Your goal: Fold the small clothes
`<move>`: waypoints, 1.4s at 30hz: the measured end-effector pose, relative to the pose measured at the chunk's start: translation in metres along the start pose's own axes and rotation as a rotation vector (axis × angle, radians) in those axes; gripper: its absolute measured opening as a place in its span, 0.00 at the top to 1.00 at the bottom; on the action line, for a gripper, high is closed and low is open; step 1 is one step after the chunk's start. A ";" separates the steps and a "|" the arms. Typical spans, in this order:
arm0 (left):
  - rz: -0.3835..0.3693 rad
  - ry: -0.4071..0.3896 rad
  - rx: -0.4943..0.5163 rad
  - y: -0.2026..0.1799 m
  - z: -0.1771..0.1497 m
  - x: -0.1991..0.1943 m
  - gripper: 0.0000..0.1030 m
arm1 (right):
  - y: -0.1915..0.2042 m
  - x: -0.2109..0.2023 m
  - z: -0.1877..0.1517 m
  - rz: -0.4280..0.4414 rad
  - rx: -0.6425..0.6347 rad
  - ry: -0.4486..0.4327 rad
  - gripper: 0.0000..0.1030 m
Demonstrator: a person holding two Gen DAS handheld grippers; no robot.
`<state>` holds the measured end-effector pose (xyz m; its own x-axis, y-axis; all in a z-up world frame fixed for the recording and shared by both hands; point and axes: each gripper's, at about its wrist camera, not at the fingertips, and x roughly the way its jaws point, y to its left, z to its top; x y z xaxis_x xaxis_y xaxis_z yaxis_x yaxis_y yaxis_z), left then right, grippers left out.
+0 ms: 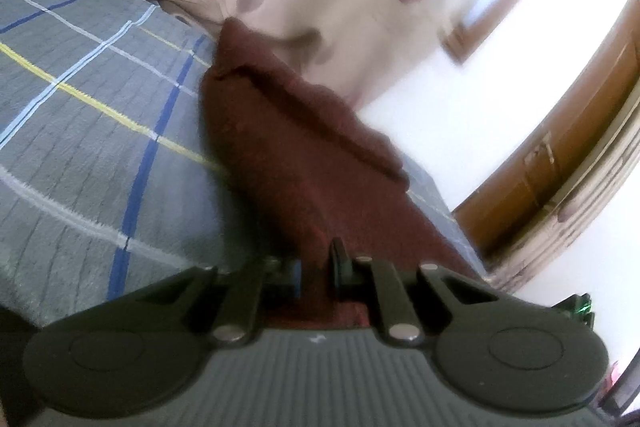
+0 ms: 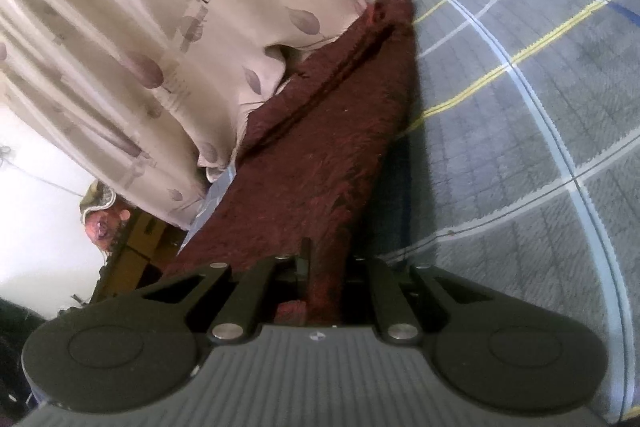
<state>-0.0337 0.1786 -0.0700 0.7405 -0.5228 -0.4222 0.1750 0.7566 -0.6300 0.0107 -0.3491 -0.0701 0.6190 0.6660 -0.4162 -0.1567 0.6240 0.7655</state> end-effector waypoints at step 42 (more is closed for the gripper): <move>-0.036 0.077 -0.053 -0.009 0.000 0.006 0.90 | 0.010 -0.005 -0.001 0.033 0.019 0.029 0.90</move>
<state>-0.0309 0.1690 -0.0664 0.6820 -0.5791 -0.4466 0.1643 0.7164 -0.6780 0.0055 -0.3465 -0.0609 0.5913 0.6976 -0.4047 -0.1615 0.5941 0.7880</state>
